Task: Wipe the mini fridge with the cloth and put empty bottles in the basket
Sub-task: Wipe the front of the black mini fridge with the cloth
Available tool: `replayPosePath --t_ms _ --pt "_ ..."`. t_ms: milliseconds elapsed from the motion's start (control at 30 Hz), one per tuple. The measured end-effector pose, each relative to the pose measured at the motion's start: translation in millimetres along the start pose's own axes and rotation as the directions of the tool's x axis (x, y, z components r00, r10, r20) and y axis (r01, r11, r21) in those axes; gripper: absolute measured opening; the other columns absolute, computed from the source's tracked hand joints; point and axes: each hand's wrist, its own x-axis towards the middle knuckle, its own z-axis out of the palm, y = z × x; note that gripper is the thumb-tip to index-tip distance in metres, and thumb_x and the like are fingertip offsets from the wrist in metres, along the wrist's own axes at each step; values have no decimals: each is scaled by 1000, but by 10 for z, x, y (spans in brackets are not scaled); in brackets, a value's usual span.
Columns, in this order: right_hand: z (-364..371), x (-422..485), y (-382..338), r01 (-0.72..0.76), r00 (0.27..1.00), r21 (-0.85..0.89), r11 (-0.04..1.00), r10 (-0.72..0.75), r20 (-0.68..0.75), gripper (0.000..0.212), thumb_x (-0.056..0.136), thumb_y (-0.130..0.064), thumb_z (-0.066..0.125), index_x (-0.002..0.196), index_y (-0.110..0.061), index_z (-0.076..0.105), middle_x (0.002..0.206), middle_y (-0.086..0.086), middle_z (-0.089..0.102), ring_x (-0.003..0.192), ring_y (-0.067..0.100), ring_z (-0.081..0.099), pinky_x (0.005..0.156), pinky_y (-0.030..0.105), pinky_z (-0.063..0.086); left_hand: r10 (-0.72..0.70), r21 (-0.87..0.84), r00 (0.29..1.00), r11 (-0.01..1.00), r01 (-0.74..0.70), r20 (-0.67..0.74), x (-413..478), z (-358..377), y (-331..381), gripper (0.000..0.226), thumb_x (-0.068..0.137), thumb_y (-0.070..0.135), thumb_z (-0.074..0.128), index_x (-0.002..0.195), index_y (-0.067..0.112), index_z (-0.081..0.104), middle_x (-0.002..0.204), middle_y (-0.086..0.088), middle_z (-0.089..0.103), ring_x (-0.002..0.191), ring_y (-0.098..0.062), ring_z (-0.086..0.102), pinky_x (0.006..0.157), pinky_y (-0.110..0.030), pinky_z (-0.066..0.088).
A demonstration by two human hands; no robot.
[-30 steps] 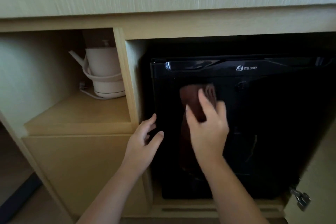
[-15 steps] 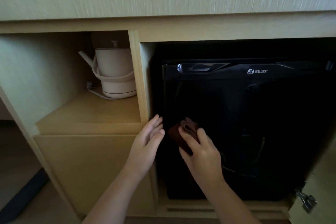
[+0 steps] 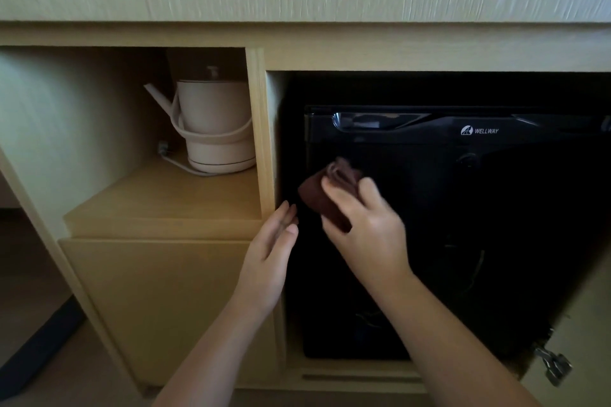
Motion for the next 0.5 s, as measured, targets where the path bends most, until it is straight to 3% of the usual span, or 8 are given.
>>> replayPosePath --t_ms 67,133,267,367,500 --pt "61 -146 9 14 995 -5 1000 -14 97 50 65 -15 76 113 -19 64 98 10 59 71 25 62 56 34 56 5 21 1000 1000 -5 -9 -6 -20 -6 34 92 31 46 124 39 38 132 12 48 126 -5 43 108 -30 32" --pt "50 -244 32 0 991 22 1000 -3 137 49 65 -15 77 112 -18 64 98 11 59 71 25 63 56 35 56 -6 21 1000 1000 6 0 -26 -25 15 35 95 24 42 128 36 37 130 14 47 126 -5 42 109 -32 31" --pt "-177 -145 14 -20 1000 99 995 19 11 43 77 -30 59 118 -18 61 94 9 55 72 21 61 61 30 54 -11 -2 1000 1000 11 17 -56 -38 63 42 95 19 38 137 21 36 131 10 48 125 -4 44 106 -24 34" --pt "-278 176 -20 -58 995 86 995 65 -77 44 79 -31 60 121 -18 58 92 10 54 74 25 59 62 31 53 -16 -21 1000 1000 17 20 -46 -53 60 42 95 18 38 137 21 37 132 8 50 123 -3 45 105 -24 35" --pt "-156 272 -15 -74 995 84 994 79 -53 46 76 -27 62 121 -18 59 95 11 54 74 25 60 62 30 52 -10 -20 1000 1000 11 21 -49 -52 65 40 95 19 39 134 26 37 129 11 51 122 0 46 103 -19 35"
